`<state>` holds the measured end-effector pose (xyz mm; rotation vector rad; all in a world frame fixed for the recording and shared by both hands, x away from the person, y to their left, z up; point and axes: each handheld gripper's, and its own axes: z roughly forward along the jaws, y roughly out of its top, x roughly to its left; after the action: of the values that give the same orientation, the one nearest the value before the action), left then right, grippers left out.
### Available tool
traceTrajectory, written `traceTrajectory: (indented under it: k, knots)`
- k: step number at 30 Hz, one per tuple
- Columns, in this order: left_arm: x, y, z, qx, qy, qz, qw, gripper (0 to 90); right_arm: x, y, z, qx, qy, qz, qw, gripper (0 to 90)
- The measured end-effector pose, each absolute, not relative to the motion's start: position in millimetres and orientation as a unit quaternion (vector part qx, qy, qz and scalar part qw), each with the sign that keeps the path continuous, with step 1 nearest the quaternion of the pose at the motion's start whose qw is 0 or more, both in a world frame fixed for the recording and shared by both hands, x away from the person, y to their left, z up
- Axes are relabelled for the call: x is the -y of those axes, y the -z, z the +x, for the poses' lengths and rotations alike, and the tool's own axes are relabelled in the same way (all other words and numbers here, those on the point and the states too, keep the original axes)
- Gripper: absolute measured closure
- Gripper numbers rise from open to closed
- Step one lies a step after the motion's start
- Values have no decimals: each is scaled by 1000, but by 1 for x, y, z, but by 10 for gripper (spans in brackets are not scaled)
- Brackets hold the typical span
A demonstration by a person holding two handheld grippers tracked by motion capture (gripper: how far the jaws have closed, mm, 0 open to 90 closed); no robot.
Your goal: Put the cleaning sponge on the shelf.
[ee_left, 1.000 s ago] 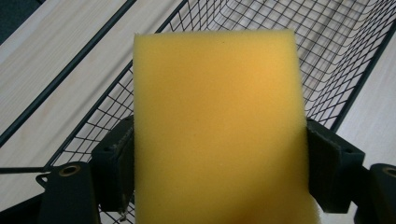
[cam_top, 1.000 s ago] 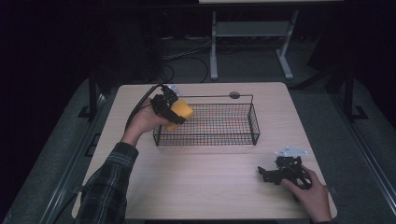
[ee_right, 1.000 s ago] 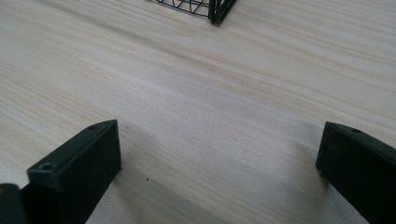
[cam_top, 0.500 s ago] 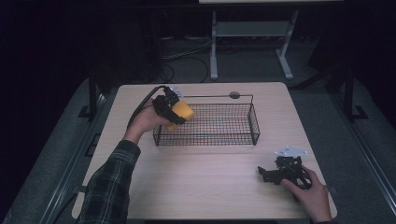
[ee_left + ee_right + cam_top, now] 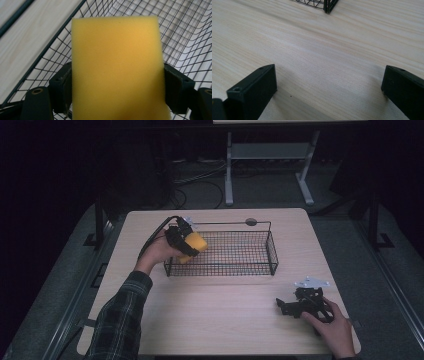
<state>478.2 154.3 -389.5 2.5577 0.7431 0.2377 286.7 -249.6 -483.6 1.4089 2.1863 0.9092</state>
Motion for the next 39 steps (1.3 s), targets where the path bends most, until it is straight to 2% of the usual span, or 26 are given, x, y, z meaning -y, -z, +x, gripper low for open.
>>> traceTrajectory:
  k: [26, 39]
  knots:
    - [-156, 416, 480, -282, -66, 936, 201, 227, 249, 484, 287, -778, -324, 503, 192, 0]
    - [-157, 417, 479, -276, -64, 939, 194, 224, 249, 484, 287, -778, -324, 502, 192, 0]
